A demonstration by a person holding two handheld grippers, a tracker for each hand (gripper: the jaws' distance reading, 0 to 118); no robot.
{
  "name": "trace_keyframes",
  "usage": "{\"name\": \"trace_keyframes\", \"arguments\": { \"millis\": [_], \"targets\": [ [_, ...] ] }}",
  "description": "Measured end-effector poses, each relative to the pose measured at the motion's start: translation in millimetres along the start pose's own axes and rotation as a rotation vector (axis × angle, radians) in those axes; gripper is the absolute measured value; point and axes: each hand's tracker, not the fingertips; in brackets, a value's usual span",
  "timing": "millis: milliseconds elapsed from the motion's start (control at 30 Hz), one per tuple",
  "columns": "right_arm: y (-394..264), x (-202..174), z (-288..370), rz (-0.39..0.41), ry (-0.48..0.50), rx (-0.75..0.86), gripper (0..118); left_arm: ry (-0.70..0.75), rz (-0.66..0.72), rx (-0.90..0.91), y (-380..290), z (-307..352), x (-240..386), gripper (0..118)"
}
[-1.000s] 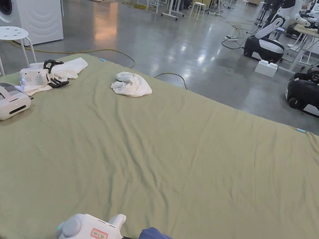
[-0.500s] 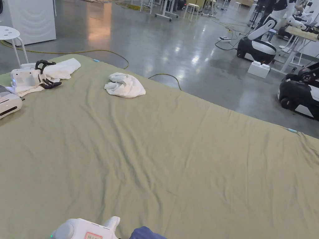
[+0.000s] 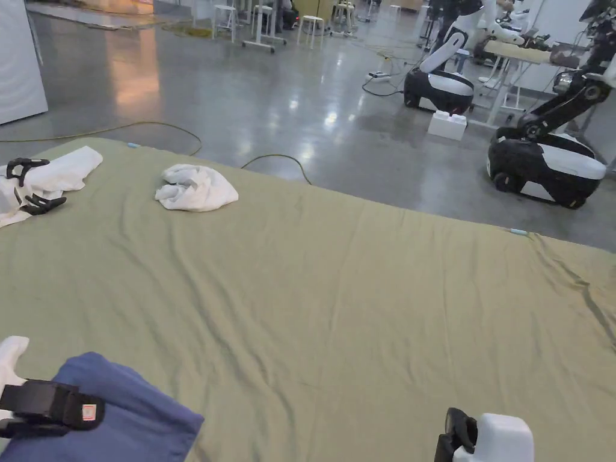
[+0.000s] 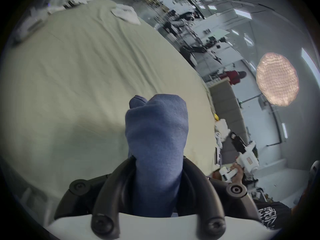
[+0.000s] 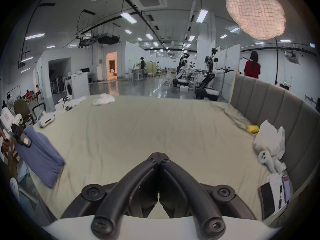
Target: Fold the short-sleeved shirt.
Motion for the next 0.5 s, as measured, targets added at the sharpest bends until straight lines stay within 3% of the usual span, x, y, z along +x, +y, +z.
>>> {"name": "trace_keyframes", "arguments": {
  "millis": [233,500],
  "targets": [
    [42.8,42.1,2.3,-0.013,-0.082,0.085,0,0.14,0.082,0.073,42.7,85.2,-57.5,27],
    [47.1,57.8,6.8,-0.034,-0.114,0.095,0,0.25,0.259,0.053,38.4,79.1,-111.7,27]
  ]
}}
